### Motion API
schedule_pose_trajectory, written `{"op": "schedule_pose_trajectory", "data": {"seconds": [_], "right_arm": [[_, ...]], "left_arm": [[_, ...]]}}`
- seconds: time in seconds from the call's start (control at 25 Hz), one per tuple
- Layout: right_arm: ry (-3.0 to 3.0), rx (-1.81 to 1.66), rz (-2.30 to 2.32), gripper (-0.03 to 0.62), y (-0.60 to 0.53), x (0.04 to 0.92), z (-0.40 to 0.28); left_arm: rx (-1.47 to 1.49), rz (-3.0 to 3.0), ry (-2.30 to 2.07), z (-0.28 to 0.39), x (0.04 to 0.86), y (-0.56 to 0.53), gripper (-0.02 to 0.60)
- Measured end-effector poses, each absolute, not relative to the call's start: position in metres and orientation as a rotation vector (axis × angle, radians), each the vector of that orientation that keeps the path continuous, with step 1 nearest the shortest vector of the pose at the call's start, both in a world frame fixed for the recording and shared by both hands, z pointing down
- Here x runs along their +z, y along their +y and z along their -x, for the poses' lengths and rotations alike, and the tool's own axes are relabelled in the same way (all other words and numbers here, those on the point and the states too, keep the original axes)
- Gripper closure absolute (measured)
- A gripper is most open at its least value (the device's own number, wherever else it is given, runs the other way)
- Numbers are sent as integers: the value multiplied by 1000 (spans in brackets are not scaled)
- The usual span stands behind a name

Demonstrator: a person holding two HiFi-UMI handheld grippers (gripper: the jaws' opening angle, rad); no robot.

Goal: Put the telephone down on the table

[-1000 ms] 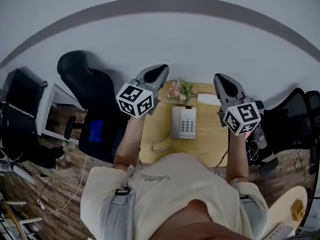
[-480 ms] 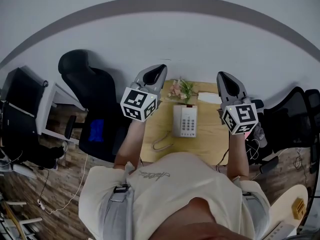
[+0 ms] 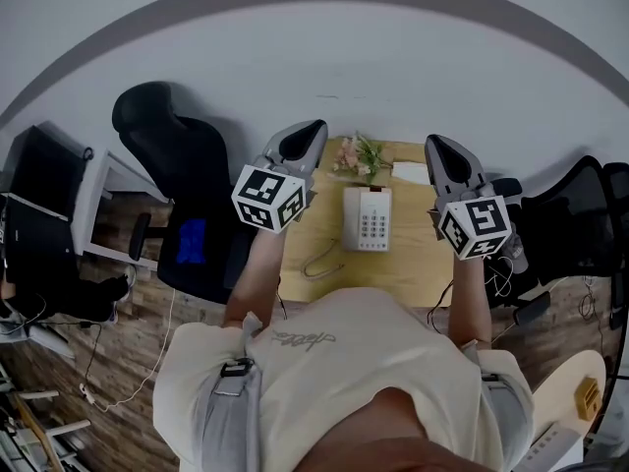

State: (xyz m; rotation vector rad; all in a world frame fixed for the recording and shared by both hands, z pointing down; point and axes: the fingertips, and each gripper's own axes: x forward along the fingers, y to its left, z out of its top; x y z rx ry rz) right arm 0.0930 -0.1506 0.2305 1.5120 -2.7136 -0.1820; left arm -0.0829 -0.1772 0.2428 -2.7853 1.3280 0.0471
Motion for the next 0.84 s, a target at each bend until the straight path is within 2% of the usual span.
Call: {"op": "schedule_pose_trajectory", "data": {"seconds": [0.84], "right_arm": [[-2657,-146,-1524,592,-149,255,-91]], "left_arm": [[54,2770,1368,99,261,-179,561]]}}
